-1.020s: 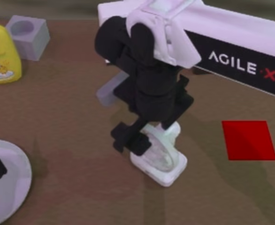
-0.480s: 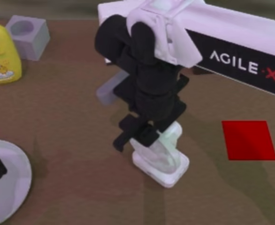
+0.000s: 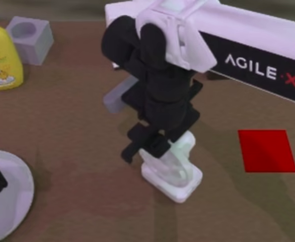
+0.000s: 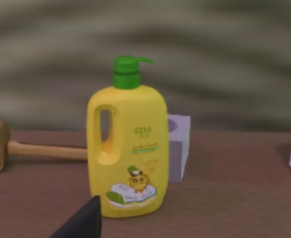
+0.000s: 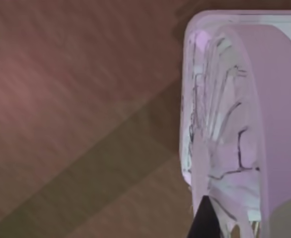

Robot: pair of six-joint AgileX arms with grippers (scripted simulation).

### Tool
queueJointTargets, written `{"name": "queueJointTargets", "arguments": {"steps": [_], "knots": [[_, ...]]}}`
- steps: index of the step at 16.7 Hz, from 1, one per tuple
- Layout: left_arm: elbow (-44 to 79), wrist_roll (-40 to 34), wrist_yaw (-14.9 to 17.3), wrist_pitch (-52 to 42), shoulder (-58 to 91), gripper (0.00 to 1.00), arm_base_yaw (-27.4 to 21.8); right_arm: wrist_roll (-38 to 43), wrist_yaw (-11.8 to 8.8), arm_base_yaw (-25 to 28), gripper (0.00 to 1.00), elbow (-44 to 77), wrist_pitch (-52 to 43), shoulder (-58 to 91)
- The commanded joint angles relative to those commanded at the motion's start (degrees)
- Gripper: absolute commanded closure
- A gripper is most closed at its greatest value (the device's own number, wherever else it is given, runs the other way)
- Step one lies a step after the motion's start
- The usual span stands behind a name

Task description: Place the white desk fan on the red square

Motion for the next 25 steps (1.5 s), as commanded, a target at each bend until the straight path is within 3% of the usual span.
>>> {"name": "queueJointTargets", "arguments": {"steps": [8,15,19,25], "knots": [[0.0,0.0,0.0,0.0,0.0,0.00,0.0,-0.1,0.0,0.4,1.00,13.5,-11.9,1.6],[0.0,0.0,0.0,0.0,0.0,0.00,0.0,-1.9,0.0,-0.7,1.00,12.9,-12.0,1.0],[0.0,0.0,0.0,0.0,0.0,0.00,0.0,-12.5,-0.1,-5.3,1.00,9.1,-11.3,-1.3],[0.0,0.0,0.0,0.0,0.0,0.00,0.0,-40.4,-0.3,-16.4,1.00,0.1,-8.5,-7.9]]}}
